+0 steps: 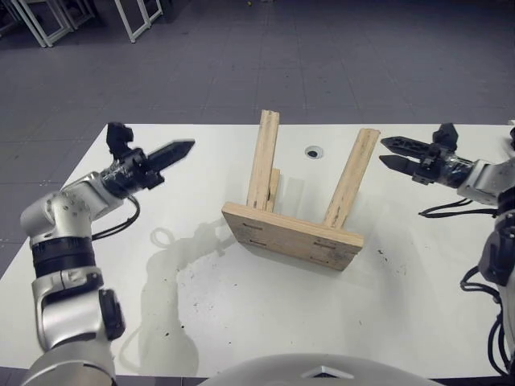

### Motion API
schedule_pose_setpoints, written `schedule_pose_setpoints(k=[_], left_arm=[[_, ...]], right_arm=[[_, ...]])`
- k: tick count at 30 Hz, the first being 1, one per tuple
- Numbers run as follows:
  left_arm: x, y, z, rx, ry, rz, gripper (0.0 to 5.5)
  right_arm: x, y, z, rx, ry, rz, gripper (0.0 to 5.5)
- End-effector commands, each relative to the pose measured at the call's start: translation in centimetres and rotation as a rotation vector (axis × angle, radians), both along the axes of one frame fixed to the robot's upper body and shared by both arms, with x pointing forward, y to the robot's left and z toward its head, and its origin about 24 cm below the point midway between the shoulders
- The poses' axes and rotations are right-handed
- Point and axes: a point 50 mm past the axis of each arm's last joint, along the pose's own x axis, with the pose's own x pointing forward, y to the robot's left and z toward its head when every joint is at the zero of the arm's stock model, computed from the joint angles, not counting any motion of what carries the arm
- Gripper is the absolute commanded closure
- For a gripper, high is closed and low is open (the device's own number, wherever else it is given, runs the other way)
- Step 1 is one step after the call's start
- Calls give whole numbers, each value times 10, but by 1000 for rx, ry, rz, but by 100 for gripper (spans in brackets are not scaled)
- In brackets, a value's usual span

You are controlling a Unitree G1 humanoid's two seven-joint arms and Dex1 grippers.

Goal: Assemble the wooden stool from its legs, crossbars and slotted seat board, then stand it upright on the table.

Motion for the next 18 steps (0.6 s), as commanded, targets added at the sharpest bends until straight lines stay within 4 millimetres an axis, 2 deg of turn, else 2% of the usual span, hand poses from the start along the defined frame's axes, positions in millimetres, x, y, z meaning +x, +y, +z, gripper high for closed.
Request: schedule_pose_setpoints(k=[1,2,5,8,11,14,18], left_arm=[[-29,1,-34,387,-71,-191,311],[-36,0,-39,444,-83,-242,311],[-44,-1,-43,525,-132,-301,311],[-46,-8,-47,598,-176,-374,268],[-40,-18,-46,602,-222,-404,216],[-40,-28,-48,593,-235,-465,216],[-30,-37,-51,619,-261,-475,216]], right_arm=[[-33,-7,0,-295,-94,122,166],[-43,-4,-2,-424,-143,185,166],[-65,12,-3,-657,-271,376,166],[-85,26,-12,-817,-359,553,161],[-106,40,-17,-891,-424,705,161],[-123,54,-20,-895,-476,804,161],[-122,74,-18,-890,-557,792,161]])
